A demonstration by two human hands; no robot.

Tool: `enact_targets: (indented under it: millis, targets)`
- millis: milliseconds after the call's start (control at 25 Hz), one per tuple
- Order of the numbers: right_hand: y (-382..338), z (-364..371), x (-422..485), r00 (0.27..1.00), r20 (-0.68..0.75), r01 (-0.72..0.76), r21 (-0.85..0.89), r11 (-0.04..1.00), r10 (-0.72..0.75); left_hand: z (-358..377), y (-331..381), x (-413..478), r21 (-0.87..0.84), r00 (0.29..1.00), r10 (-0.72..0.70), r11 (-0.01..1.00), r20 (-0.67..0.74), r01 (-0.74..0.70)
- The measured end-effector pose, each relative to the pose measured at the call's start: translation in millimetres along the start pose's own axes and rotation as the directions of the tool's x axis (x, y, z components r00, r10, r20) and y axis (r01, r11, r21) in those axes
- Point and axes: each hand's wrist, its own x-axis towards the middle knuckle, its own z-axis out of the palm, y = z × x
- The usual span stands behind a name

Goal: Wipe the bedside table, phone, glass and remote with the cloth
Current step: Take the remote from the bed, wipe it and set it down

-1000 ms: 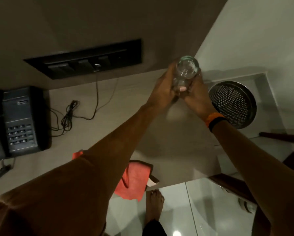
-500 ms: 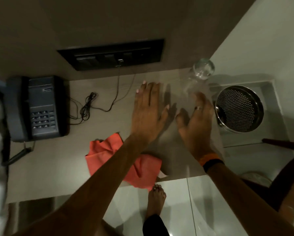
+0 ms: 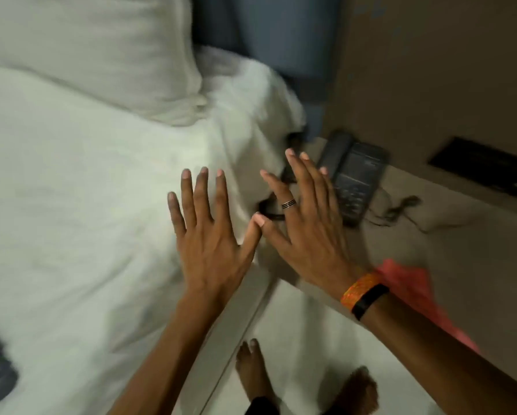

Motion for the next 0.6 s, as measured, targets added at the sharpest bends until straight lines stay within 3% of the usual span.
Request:
enact_targets:
  millis: [200,320,480,600]
  targets:
    - [-192.0,60.8,60.6,0.937,0.1,0.315,0.18,0.932,-0.336,-74.3,-179.4,-44.0,0.106,0.936,-0.337,0.932,-0.1,0.347]
    - [-292.9,102.2,54.7,0.859,0.174,0.411,0.325,0.852,-0.481,-94.7,-263.6,-97.0,0.108,0.827,-0.543,0.822,-0.148,0.559]
    - [-367.6,152.3,33.2,0.785,0.265,0.441,0.397,0.805,-0.56,-90.7,-323.9,-139.6,0.056,0.6,-0.799,0.6,0.018,0.798]
    - [-385.6,174.6,19.6,0.756,0.364,0.356,0.47,0.808,-0.544,-71.1,-331.0,-143.7,-0.023,0.583,-0.799,0.587,0.148,0.81]
